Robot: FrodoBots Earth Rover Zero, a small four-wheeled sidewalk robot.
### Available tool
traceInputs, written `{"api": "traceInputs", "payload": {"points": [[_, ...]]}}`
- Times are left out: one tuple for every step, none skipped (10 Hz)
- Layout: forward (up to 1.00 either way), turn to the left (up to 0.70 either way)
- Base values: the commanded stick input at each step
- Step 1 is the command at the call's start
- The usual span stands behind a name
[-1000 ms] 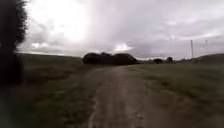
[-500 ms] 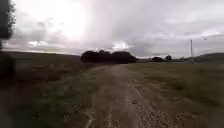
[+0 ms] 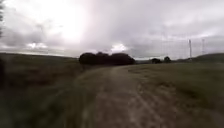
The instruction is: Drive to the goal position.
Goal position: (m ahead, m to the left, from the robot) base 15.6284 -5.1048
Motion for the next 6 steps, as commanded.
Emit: {"api": "traceInputs", "payload": {"points": [[1.00, 0.00], [1.00, -0.40], [1.00, -0.23], [1.00, -0.05], [1.00, 0.00], [1.00, 0.00]]}}
